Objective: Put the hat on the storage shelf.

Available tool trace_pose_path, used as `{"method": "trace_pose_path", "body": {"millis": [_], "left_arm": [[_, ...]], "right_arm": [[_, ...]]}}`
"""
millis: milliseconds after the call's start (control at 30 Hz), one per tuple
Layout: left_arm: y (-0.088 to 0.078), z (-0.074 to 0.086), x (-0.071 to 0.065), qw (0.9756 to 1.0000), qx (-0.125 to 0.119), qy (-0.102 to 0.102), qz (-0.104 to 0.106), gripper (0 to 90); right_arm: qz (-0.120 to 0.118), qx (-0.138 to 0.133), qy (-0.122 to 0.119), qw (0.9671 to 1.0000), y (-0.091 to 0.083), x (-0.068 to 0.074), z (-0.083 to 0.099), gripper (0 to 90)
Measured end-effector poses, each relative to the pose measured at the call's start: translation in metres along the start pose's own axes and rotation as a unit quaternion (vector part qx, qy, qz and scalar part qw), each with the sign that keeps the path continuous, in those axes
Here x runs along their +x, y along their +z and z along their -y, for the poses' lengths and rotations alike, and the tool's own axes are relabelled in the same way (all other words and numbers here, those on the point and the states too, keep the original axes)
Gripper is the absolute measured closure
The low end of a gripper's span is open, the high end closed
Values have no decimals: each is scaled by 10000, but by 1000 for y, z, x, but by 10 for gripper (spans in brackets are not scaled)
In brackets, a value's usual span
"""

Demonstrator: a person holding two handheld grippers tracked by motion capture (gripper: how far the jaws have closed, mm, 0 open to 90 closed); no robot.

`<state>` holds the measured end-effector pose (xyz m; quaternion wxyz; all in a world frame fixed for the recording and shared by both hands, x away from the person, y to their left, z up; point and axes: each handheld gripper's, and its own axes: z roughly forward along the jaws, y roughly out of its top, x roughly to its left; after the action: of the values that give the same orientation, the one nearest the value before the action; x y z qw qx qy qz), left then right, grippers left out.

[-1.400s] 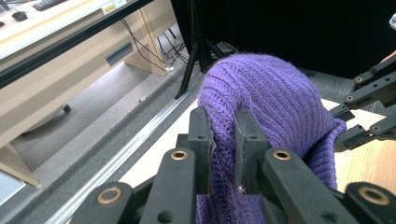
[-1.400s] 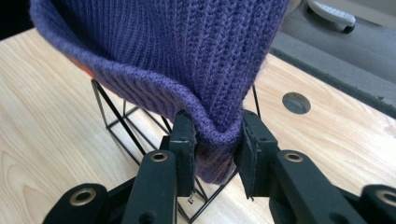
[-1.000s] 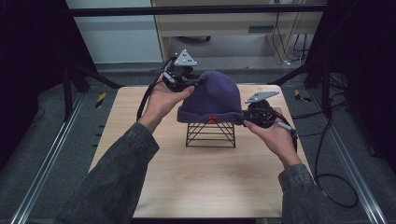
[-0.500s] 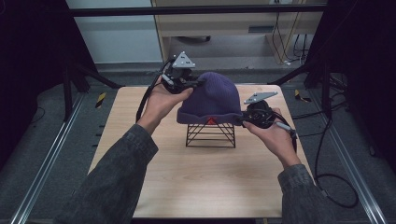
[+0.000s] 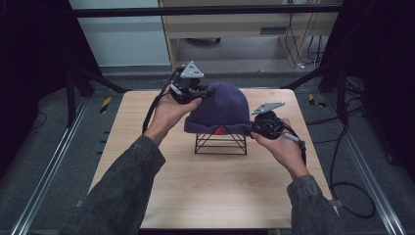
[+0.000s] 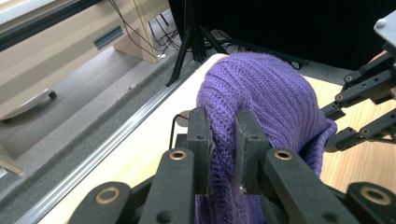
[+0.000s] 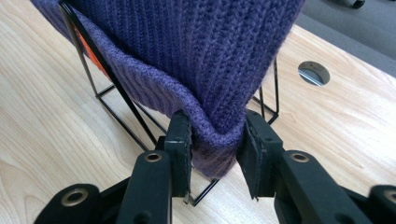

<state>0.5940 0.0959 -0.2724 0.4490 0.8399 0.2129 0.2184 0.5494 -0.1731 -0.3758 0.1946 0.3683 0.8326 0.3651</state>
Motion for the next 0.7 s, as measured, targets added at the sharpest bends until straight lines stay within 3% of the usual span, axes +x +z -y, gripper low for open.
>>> {"method": "trace_pose_path", "body": {"millis": [700], "left_arm": [[12,25,-16,9999,130,-12,75,784]], "right_arm": [[87,216,26,9997,23,8,27,651]]}}
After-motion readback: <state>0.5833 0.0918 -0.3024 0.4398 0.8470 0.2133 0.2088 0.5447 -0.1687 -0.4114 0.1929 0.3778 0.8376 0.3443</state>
